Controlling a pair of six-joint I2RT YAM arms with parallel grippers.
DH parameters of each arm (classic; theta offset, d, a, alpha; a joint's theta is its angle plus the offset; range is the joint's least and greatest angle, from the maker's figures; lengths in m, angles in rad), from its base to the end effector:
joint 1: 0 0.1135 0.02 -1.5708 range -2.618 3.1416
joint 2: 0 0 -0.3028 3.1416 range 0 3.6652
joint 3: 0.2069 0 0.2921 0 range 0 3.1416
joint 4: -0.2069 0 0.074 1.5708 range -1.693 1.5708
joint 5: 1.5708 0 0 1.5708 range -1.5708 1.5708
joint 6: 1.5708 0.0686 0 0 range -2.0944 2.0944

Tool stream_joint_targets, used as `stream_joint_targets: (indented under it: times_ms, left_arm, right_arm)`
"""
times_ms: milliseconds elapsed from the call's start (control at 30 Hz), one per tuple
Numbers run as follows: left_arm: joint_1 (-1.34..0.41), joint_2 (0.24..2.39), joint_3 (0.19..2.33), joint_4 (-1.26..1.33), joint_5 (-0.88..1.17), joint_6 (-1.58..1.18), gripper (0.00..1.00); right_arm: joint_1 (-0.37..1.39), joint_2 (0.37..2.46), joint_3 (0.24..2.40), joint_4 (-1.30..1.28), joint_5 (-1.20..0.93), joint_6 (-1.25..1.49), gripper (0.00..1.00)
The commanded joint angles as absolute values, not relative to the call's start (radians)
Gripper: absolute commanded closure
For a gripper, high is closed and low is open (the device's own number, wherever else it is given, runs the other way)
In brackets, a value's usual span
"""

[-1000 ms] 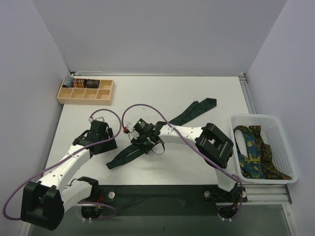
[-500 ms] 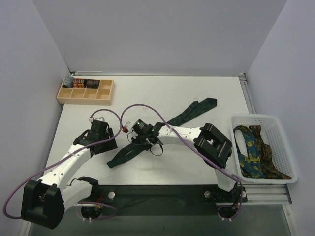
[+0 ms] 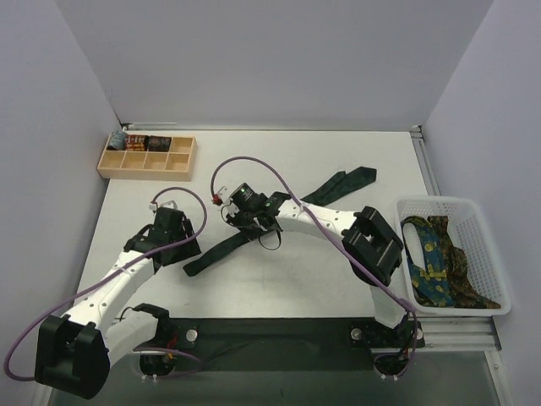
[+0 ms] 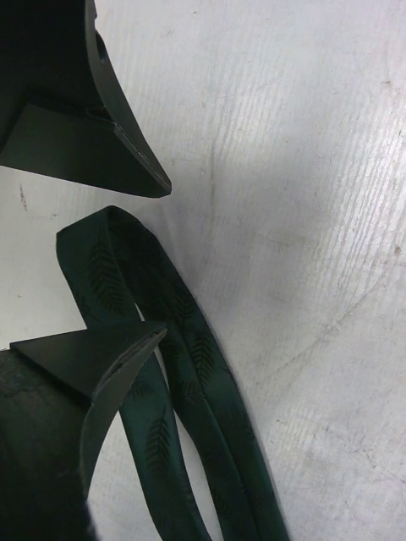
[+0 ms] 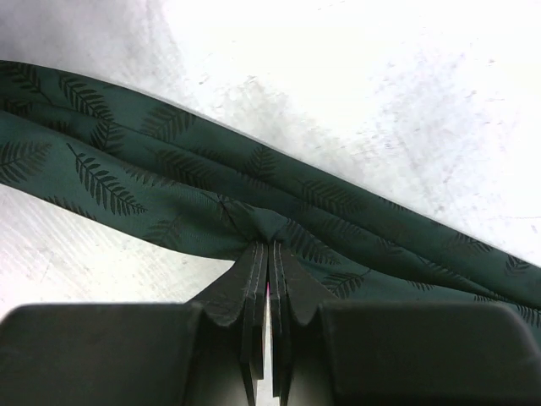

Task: Roll the ties
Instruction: Flatten the tie

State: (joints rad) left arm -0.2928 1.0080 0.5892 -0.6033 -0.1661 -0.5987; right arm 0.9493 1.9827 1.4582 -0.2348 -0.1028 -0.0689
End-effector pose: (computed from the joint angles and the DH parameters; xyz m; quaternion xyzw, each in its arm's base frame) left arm 0.2119 -0.0520 0.1873 -0.1684 0.9447 -0.0444 0.2780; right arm 0.2981 0.4284 0.2018 -0.4649 0.7913 0.2107 0.3365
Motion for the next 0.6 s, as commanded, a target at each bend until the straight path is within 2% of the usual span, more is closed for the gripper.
stream_joint_targets:
  times_ms: [0,333,567]
  left_arm:
    - [-0.285,0.985,0.603,-0.6,-0.183,-0.629,0.29]
    - [-0.285,0.962,0.591,-0.603,-0.196,-0.693,0.27]
    - [-0.285,0.92,0.536,-0.51,-0.144,-0.724,0.26]
  right_arm:
    - [0.92,1.956,1.505,-0.279,-0.13,-0.064,1.0]
    - [0.864,2.039,1.531,-0.282,-0.18,-0.054,1.0]
    - [0.833,2.071,1.56,-0.273,-0.186,-0.058,1.0]
